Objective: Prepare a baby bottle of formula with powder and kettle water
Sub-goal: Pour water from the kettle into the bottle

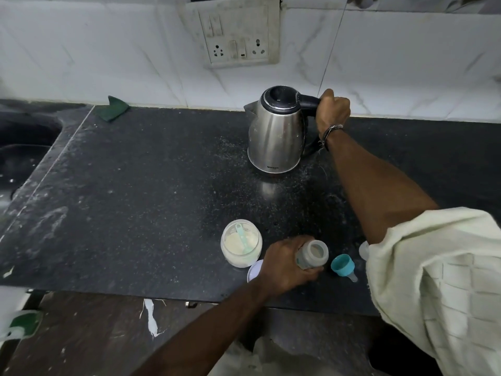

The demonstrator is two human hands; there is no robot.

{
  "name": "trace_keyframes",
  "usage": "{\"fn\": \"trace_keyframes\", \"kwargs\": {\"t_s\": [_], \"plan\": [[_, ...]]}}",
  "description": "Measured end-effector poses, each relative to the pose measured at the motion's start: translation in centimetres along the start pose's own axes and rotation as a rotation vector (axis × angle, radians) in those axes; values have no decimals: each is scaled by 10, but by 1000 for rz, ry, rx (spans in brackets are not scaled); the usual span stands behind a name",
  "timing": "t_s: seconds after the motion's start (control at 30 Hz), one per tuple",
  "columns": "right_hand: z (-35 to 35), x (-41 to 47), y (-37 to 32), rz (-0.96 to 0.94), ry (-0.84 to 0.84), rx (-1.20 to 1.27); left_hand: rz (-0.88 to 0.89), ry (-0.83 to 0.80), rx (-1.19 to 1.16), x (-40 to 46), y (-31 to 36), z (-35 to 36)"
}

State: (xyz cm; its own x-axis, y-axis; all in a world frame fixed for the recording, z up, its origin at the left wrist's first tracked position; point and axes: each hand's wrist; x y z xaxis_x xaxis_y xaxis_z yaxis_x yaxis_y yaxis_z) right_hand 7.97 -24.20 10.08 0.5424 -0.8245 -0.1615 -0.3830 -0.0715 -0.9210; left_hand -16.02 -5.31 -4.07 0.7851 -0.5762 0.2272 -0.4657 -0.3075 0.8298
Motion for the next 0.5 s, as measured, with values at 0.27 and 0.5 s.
{"fn": "trace_keyframes", "kwargs": {"t_s": [0.27, 0.5], "plan": [[-16, -10, 2, -72, -55, -111, -1, -3, -49, -1, 0, -1], [-64, -30, 22, -166, 84, 9, -8, 27, -120, -4, 1, 1]]}}
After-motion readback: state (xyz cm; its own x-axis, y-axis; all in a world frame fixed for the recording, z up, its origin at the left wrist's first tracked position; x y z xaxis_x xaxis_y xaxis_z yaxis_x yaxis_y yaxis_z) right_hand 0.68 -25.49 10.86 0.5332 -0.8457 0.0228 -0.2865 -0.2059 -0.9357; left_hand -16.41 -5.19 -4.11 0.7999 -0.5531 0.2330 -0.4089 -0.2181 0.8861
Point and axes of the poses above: each hand's wrist, its own x-axis towards the middle knuckle, its own z-axis out of the palm, y = z × x, and after that the axes turned 7 degrees about z, right-handed
